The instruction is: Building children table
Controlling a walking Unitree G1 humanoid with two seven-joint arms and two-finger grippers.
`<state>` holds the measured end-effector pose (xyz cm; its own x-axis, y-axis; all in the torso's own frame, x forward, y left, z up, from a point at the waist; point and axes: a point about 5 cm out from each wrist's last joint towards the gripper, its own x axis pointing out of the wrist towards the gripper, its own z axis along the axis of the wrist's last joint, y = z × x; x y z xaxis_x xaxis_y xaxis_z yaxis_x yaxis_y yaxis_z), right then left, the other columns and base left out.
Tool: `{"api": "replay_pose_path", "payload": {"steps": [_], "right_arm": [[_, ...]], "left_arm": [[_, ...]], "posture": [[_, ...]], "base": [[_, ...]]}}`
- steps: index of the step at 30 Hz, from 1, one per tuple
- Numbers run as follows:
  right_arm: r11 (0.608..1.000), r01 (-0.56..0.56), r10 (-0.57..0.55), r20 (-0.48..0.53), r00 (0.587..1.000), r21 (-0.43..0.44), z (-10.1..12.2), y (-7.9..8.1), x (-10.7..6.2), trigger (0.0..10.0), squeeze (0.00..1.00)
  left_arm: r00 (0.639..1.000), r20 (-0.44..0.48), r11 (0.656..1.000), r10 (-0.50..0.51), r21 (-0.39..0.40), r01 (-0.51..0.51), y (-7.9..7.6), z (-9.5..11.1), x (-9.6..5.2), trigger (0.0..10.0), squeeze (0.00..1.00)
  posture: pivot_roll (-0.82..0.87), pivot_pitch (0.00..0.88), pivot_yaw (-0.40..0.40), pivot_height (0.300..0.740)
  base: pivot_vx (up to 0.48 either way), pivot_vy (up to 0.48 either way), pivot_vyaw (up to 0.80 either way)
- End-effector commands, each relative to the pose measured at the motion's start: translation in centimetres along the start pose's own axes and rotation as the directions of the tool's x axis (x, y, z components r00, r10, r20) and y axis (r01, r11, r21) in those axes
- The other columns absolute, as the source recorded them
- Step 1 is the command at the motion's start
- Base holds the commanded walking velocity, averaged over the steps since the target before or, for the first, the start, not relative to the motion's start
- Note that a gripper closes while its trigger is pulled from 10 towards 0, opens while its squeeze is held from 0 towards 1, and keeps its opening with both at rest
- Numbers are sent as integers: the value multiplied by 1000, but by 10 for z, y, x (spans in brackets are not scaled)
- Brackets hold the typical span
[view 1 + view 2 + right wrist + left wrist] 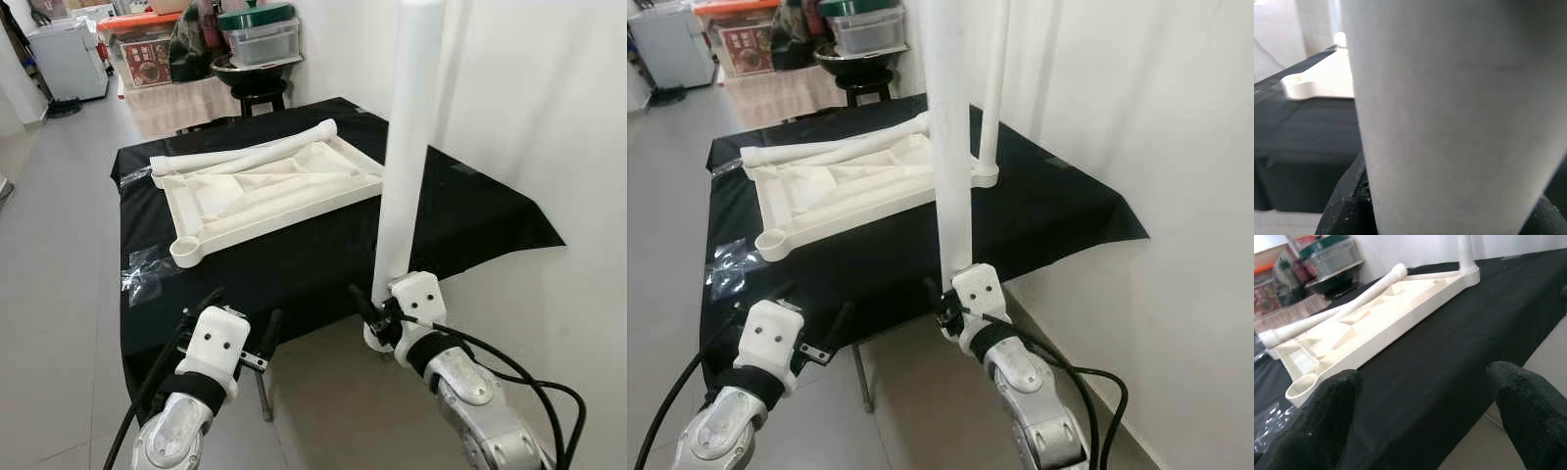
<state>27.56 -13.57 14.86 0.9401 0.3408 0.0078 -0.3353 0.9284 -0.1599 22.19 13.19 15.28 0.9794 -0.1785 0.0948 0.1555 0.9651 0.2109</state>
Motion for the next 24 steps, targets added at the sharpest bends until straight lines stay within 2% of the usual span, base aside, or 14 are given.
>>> {"api": "replay_pose_path", "payload": {"steps": [1,2,3,5,7,9,12,16,24], "right_arm": [[999,38,-38,27,999,10,7,-7,4,10000,0],[998,66,-66,41,997,3,10,-13,6,10000,0],[998,66,-66,41,997,3,10,-13,6,10000,0],[992,121,-120,58,991,-22,14,-20,8,10000,0],[991,133,-132,57,990,-29,14,-21,8,10000,0],[990,137,-135,53,989,-32,14,-21,8,10000,0],[1000,15,-16,60,998,16,12,-12,9,10000,0],[998,-35,32,53,998,47,8,-7,10,10000,0],[994,-73,70,36,997,85,4,-6,15,10000,0]], "left_arm": [[998,4,998,63,7,-63,9,4,2,10000,0],[993,15,993,114,4,-114,14,7,5,10000,0],[993,15,993,114,4,-114,14,7,5,10000,0],[977,29,977,212,-26,-211,21,11,5,10000,0],[973,26,973,231,-32,-230,23,11,4,10000,0],[975,16,974,223,-42,-223,23,10,3,10000,0],[998,20,997,52,-61,-51,10,4,2,10000,0],[999,19,998,31,-56,-30,8,3,2,10000,0],[1000,-7,998,27,-53,-27,7,0,6,10000,0]], "posture": [[-80,0,48,740],[-78,0,44,740],[-78,0,44,740],[-88,0,48,740],[-90,0,50,740],[-94,0,52,740],[-100,0,61,740],[-95,0,58,740],[-85,0,55,740]], "base": [[0,0,0],[0,0,0],[0,0,0],[0,0,0],[0,0,0],[0,0,0],[0,0,0],[0,0,0],[0,0,800]]}}
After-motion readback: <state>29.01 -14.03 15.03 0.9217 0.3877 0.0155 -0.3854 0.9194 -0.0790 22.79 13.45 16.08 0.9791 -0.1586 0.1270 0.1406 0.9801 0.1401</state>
